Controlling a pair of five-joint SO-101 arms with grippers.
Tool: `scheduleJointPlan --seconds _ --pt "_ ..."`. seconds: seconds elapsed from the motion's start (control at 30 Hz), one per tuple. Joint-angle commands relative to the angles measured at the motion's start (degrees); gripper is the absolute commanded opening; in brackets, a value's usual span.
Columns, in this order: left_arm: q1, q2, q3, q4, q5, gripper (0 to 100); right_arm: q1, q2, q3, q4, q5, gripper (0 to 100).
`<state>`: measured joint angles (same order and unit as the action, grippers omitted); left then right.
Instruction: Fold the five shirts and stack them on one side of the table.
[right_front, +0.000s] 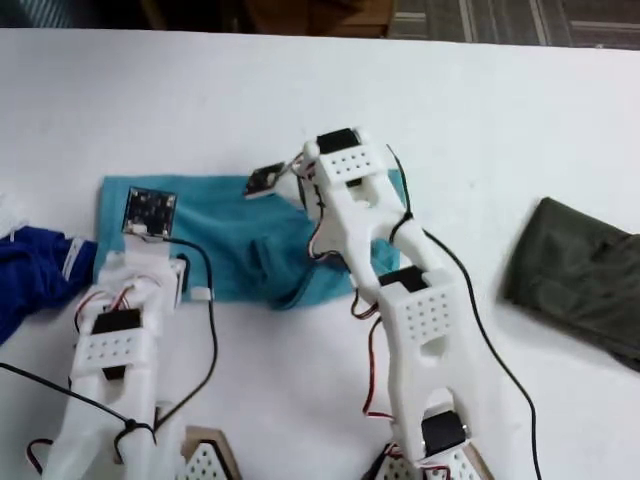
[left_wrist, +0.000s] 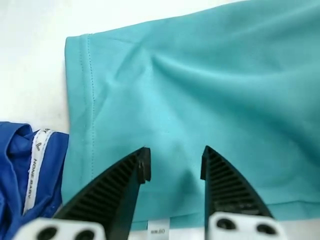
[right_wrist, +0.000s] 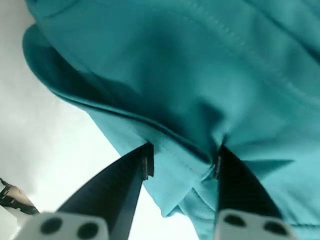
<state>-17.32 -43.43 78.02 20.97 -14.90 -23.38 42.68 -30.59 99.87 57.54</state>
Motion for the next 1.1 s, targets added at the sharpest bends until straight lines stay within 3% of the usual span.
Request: scheduleJointPlan --seconds 0.0,0.1,0.13,0.57,0.9,1.07 --pt "-0.3 -0.7 -0.5 -0.9 0.6 19 -0.2 -0.5 -1.5 0.8 0.4 16.4" --pt "-0.3 -0.7 -0.5 -0.9 0.6 19 -0.2 -0.5 -1.5 0.7 0.4 1.9" --pt "-0.3 -0.7 -0.5 -0.9 0.6 19 -0.1 -0.5 -1.5 0.7 0.4 1.4" --pt "-0.3 -0.7 -0.5 -0.9 0.6 19 1.3 -0.5 -12.1 1.5 0.0 1.8" --pt "-0.3 -0.7 -0.5 -0.9 0.6 19 1.3 -0.5 -12.3 1.5 0.0 1.8" --pt "-0.3 -0.7 -0.5 -0.9 0.6 19 1.2 -0.5 -12.3 1.6 0.0 12.2"
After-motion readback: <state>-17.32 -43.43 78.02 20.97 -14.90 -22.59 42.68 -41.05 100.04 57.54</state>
